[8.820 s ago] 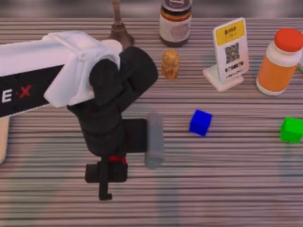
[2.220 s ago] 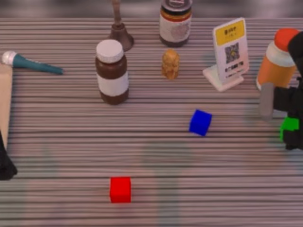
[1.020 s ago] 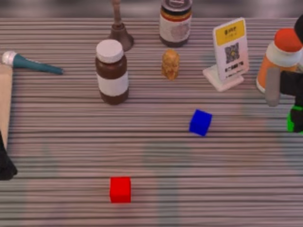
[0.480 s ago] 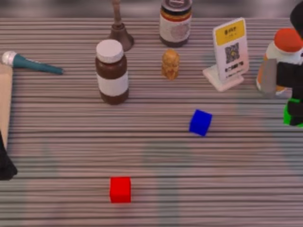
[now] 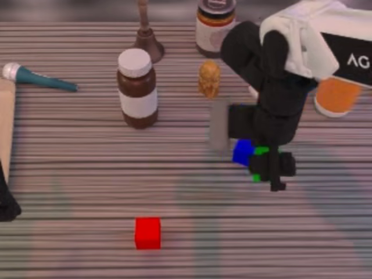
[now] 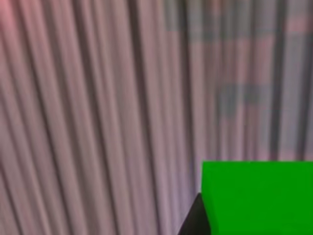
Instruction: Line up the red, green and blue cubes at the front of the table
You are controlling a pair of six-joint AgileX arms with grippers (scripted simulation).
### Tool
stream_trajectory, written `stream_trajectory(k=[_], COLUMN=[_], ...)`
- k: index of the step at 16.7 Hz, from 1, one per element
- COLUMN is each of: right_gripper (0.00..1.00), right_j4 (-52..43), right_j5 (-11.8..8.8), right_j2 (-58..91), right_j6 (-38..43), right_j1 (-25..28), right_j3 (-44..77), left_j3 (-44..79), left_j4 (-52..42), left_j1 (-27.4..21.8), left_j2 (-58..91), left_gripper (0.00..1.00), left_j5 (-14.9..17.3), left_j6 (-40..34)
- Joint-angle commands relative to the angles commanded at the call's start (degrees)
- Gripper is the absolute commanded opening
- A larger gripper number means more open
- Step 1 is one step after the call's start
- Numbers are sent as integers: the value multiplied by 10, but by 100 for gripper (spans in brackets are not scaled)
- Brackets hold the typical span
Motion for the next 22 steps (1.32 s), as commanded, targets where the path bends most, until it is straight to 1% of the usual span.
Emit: stream_trajectory(k=[2,4,5,7,13,19,22], right_gripper=[0,0,0,0,0,0,0], right_j4=[-9,-15,-16,-18,-8,108,127], right_j5=[-1,-1,0,0,0,0,1], right_j2=[5,6,5,4,6,36,42], right_j6=[48,91,107,128,131,133,133], right_j1=[78,138,159,184,185,187,188], right_j3=[15,27,31,37,27,-54,-69], left_j3=[0,0,0,0,0,0,0], left_j4=[0,0,0,0,0,0,0], left_j1=[0,0,0,0,0,0,0], left_j2=[0,0,0,0,0,0,0], left_gripper=[100,100,100,100,100,100,100], left_j5=[0,0,0,0,0,0,0], left_j6=[0,0,0,0,0,0,0])
